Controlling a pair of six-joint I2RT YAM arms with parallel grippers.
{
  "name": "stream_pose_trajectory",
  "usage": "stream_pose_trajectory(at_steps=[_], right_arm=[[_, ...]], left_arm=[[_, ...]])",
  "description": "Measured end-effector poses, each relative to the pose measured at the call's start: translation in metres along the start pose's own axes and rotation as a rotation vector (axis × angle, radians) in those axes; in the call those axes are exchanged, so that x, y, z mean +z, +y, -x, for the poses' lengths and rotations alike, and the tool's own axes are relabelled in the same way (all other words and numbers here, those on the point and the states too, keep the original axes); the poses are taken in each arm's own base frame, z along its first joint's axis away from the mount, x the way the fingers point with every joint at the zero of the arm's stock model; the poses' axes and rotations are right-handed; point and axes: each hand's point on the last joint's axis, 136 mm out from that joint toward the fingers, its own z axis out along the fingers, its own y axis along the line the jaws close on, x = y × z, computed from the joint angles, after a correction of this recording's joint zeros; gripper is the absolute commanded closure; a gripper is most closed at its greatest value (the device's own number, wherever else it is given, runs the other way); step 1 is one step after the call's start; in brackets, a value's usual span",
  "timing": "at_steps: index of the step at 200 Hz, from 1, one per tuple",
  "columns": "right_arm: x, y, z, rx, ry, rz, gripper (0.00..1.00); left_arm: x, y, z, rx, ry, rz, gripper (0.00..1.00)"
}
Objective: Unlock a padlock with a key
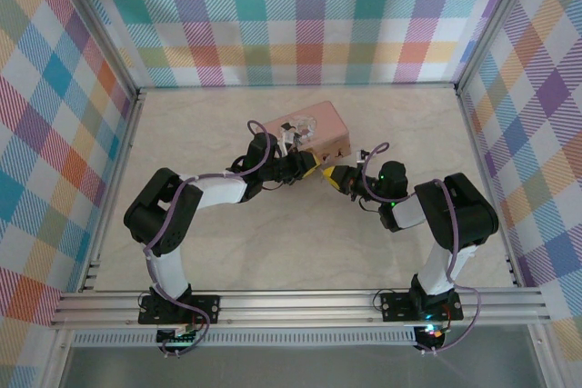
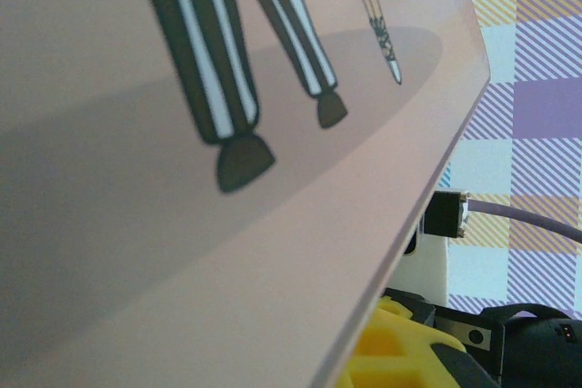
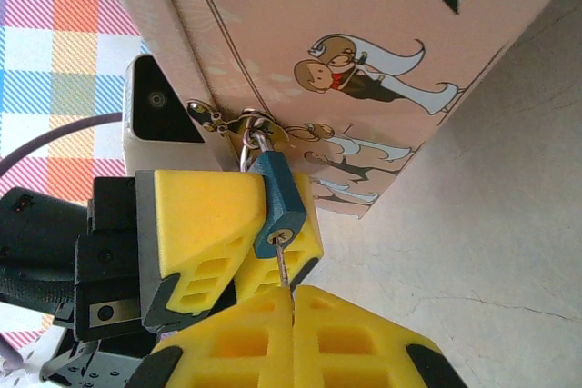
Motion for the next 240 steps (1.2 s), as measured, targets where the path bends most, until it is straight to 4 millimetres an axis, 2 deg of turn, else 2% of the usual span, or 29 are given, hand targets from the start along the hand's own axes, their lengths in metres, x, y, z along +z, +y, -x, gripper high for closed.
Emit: stream_pose_trajectory(at_steps=[167,240], right_arm=[[0.0008,0.0034,0.0024,-0.002,-0.021,-0.007,1.00],[0.0035,0.0076,0.0059,0.084,-0.053,0.011,1.00]], left_arm=[[-0.0010,-0.0021,0.0006,0.000,-0.010,-0.023,0.85],[-0.0017,-0.0056,0.0043,-0.004,-0.024,-0.038,0.85]])
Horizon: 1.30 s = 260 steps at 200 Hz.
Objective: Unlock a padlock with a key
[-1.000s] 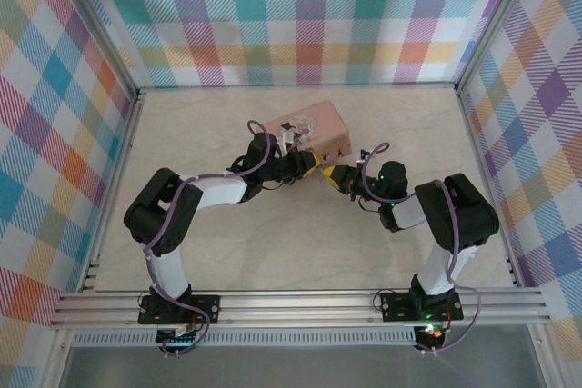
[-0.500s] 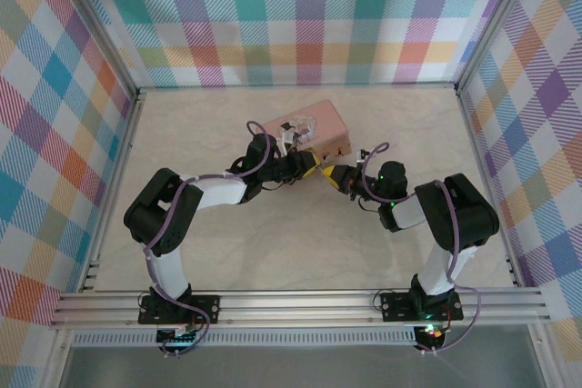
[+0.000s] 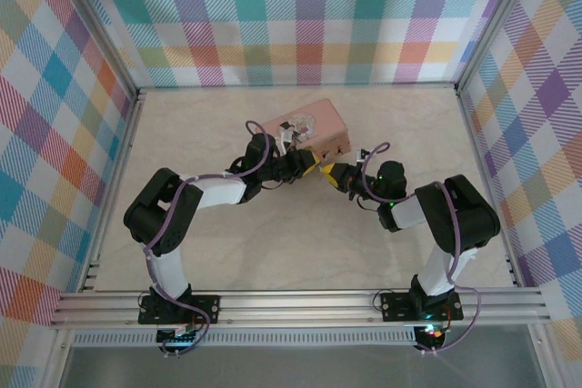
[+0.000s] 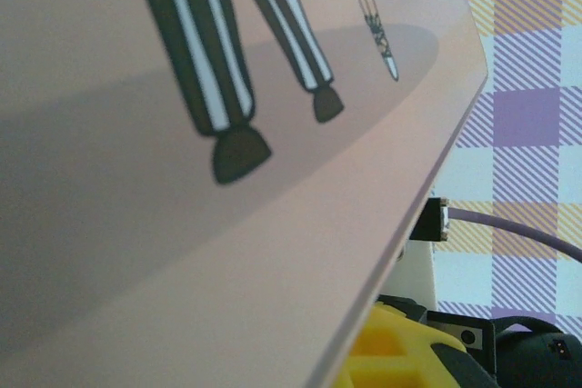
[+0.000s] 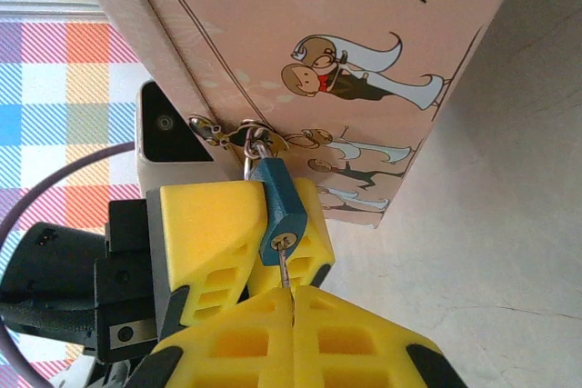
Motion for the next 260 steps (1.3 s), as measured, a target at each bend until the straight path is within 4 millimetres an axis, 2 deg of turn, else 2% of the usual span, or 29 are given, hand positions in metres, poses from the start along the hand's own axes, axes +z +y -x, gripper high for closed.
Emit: stream_pose_trajectory(at_steps=[173,260], right_arm=[[0.005,-0.003,0.009,0.199,-0.048,0.029,1.00],[0.016,0.001,0.015,0.192,-0.042,0.036,1.00]], left_arm=[[0.000,-0.001,0.001,-0.006,-0.006,-0.004,0.87],[0.000,-0.004,0.006,0.005,-0.033,-0.012,0.96]])
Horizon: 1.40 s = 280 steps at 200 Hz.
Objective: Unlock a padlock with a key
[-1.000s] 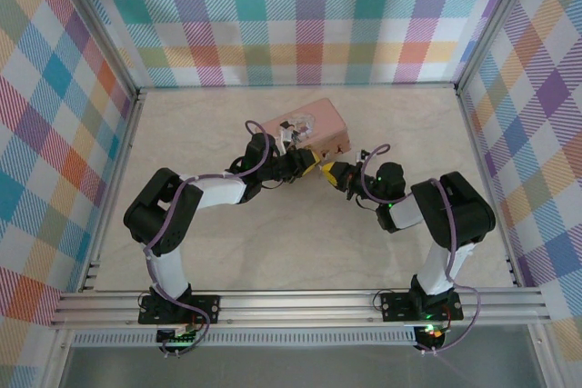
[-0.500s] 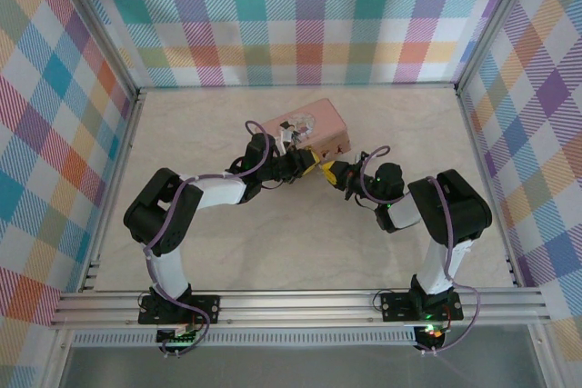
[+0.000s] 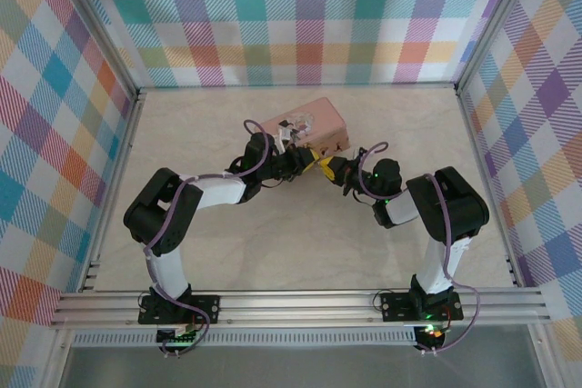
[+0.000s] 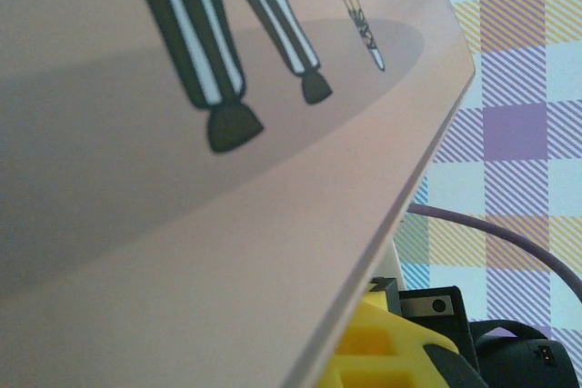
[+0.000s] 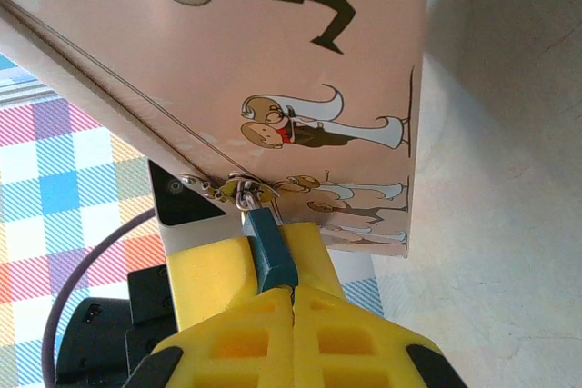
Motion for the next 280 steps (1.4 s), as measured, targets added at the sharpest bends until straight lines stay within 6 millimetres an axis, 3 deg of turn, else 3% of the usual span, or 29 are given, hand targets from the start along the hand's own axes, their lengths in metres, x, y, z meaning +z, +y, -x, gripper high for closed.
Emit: stream_pose_trajectory(at_steps=[204,239,280], right_arm=[[0.008,0.002,0.006,0.026,-0.009,-0.013,1.00],[0.009,0.001,0.006,0.021,-0.009,-0.018,0.84],[0.005,-0.009,0.002,0.012,-0.008,-0.052,0.75]], left_arm=[[0.000,0.000,0.007,0.022,-0.036,0.010,0.98],[0.000,0.001,0.008,0.027,-0.039,0.014,0.97],[0.000,0.005,0.001,0.036,-0.001,0.027,0.97]])
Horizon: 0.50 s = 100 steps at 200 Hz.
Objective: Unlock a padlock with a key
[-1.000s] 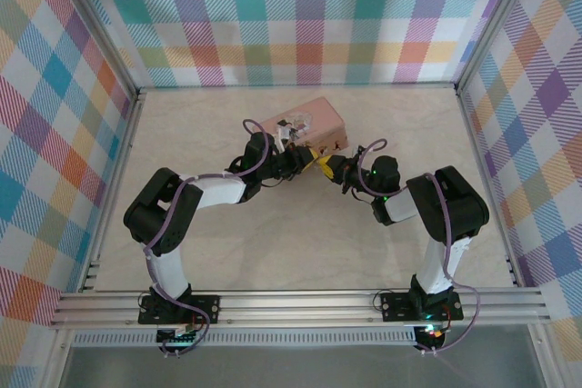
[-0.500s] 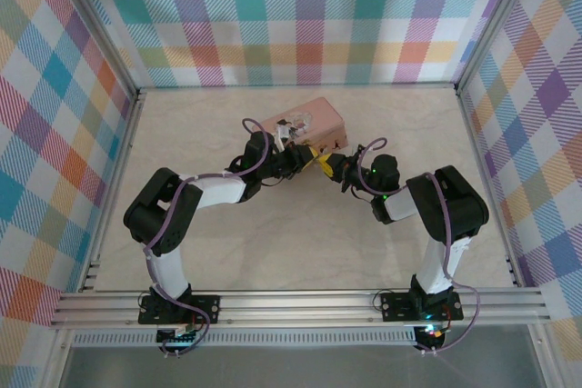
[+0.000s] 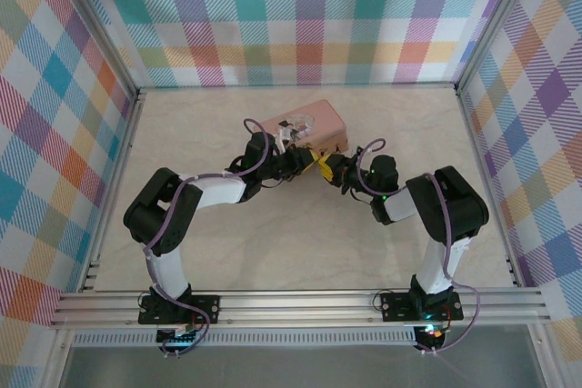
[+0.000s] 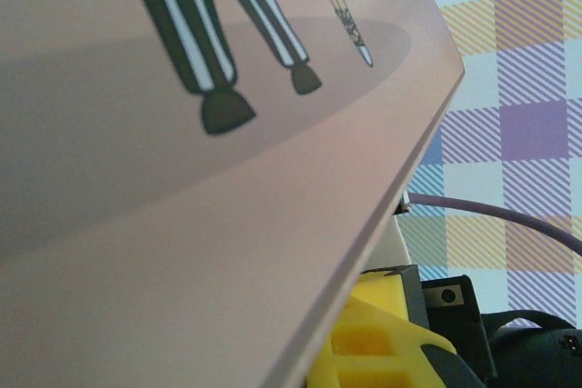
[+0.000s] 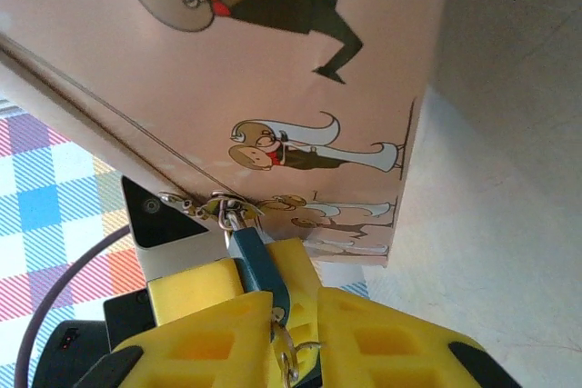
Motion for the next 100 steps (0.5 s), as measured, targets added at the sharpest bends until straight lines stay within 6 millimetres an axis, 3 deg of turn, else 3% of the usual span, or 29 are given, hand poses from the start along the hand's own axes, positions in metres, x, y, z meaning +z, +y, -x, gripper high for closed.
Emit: stream_pose_trajectory(at_steps=[53,100], right_arm=[[-0.023,-0.008,-0.008,-0.053,-0.020,-0.053,0.64],[-0.050,0.004,-0.016,-0.182,-0.043,-0.109,0.62]], left_arm=[[0.000,-0.002,-0.016,0.014,0.086,-0.016,0.96],[-0.002,-0.001,-0.021,0.018,0.111,-0.013,0.96]])
